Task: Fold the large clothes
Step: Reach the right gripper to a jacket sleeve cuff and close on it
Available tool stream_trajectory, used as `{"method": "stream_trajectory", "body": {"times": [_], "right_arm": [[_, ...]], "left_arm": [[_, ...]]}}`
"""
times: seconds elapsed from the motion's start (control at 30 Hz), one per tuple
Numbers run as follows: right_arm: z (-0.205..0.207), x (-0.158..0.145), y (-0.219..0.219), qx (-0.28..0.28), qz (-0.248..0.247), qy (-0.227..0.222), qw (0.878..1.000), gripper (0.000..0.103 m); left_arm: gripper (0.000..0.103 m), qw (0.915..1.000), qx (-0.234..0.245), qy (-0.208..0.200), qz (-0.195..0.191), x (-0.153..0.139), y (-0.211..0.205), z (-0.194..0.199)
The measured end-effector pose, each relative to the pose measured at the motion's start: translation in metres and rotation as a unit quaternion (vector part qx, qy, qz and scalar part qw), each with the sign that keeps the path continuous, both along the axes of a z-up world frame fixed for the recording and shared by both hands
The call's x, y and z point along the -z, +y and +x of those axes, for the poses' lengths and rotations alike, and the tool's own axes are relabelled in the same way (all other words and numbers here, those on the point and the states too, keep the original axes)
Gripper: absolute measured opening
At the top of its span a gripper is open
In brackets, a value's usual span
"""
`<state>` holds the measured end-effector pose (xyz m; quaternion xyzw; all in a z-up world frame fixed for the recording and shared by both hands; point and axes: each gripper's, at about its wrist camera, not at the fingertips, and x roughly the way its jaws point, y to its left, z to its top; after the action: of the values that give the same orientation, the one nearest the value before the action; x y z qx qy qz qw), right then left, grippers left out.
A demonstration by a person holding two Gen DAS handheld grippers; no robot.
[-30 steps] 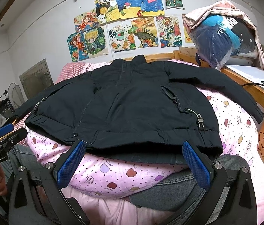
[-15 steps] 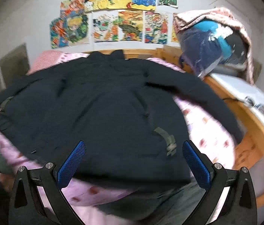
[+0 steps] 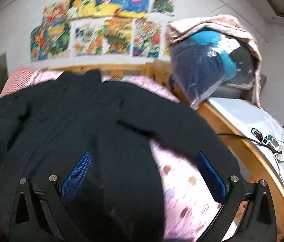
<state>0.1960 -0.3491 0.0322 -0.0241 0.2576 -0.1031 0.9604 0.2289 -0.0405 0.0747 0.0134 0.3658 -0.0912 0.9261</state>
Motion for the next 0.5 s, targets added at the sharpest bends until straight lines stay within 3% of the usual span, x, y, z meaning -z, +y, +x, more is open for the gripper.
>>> {"method": "stream_trajectory", "body": {"times": [0.13,0.23,0.33,0.5], "right_arm": [[0.011,0.012,-0.047,0.054,0.065,-0.012,0.996,0.102],[0.015,0.038,-0.081,0.092,0.137,0.016,0.986,0.102],[0.023,0.068,-0.112,0.116,0.214,0.053,0.969,0.102],[0.026,0.101,-0.155,0.166,0.317,0.047,0.932,0.102]], "left_arm": [[0.103,0.9996,0.02,0.02,0.0,0.007,-0.029,0.05],[0.103,0.9989,0.038,0.028,0.007,0.02,-0.057,0.091],[0.103,0.9979,0.053,0.038,0.002,0.038,-0.085,0.131],[0.103,0.9977,0.05,0.046,0.003,0.071,-0.126,0.186]]}}
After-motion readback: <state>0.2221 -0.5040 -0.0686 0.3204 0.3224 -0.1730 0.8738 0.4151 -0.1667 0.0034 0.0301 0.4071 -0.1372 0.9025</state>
